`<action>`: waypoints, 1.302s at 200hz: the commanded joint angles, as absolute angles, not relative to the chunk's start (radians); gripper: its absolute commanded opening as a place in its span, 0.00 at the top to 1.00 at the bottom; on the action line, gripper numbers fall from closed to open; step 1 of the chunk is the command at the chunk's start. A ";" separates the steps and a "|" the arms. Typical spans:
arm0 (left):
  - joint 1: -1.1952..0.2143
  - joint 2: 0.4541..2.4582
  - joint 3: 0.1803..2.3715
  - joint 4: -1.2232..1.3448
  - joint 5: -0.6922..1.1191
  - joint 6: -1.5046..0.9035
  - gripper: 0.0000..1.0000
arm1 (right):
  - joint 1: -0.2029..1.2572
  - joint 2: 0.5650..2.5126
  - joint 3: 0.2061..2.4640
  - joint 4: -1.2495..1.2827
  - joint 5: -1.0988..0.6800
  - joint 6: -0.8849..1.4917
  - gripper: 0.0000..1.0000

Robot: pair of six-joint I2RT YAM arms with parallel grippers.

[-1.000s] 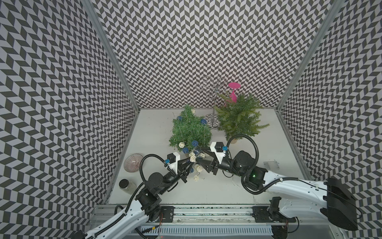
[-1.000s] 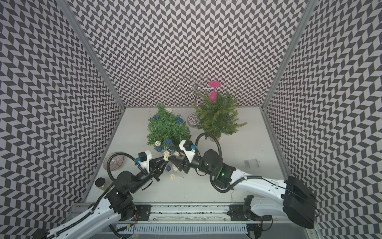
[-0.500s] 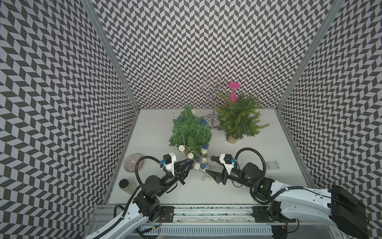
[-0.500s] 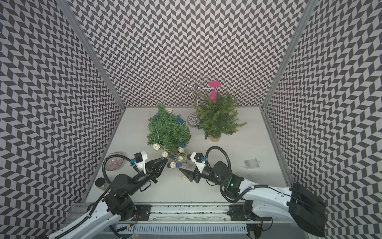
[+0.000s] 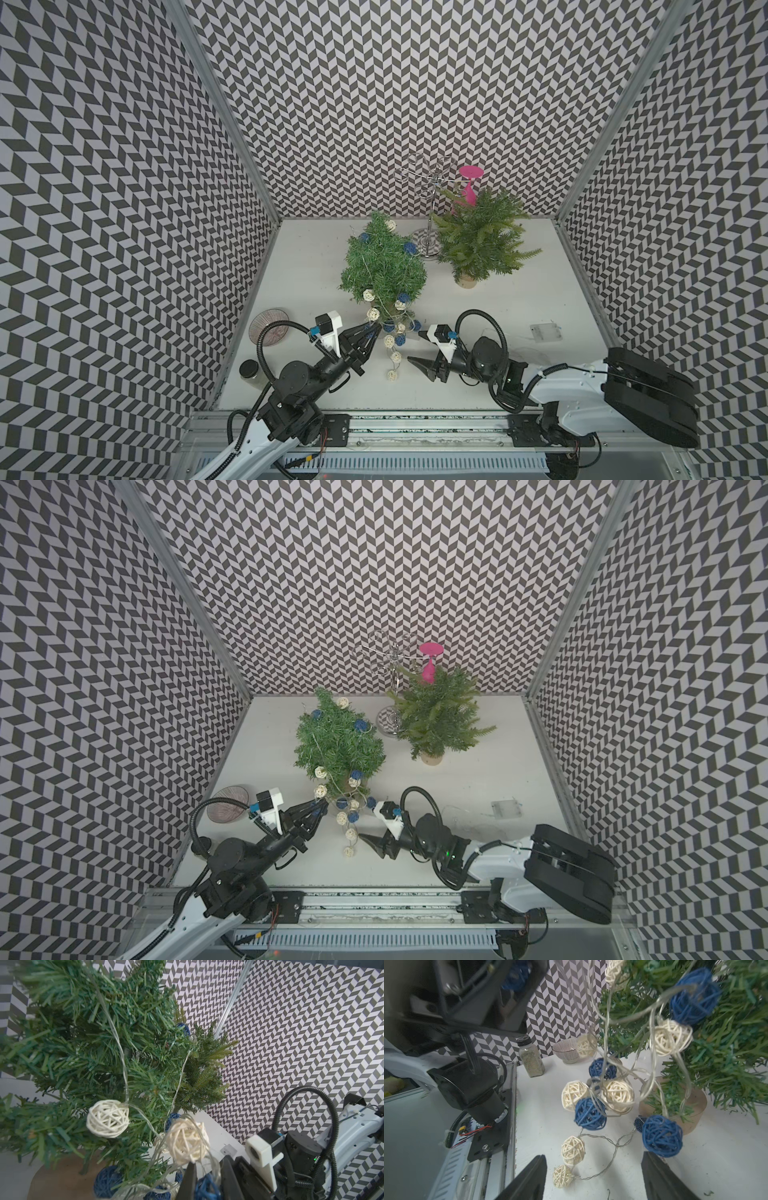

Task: Wrap string light around the christmas tree
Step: Wrap the light string around the Christmas tree.

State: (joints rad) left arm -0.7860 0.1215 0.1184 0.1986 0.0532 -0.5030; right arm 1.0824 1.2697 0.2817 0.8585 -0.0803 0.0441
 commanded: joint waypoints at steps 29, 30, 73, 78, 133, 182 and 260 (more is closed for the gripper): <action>-0.792 0.012 0.173 0.126 0.095 -0.547 1.00 | 1.097 1.043 0.304 0.851 -0.164 0.021 0.24; -0.792 0.012 0.175 0.123 0.095 -0.547 1.00 | 1.097 1.045 0.305 0.852 -0.168 0.020 0.25; -0.792 0.028 0.196 0.145 0.197 -0.580 1.00 | 1.150 1.215 0.433 0.875 -0.300 -0.094 0.31; -0.793 0.030 0.199 0.147 0.210 -0.582 1.00 | 1.154 1.242 0.446 0.886 -0.318 -0.110 0.31; -0.792 0.000 0.202 0.116 0.240 -0.601 1.00 | 1.149 1.471 0.604 0.987 -0.224 -0.117 0.32; -0.792 0.000 0.215 0.097 0.239 -0.588 1.00 | 1.137 1.560 0.639 0.863 -0.067 -0.210 0.52; -0.792 0.000 0.212 0.124 0.220 -0.587 1.00 | 1.077 1.481 0.556 0.802 -0.013 -0.244 0.51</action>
State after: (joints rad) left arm -0.7860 0.0116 0.1837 0.0929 0.2298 -0.5816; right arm 1.0946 1.5154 0.5804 0.7876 -0.0357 -0.2230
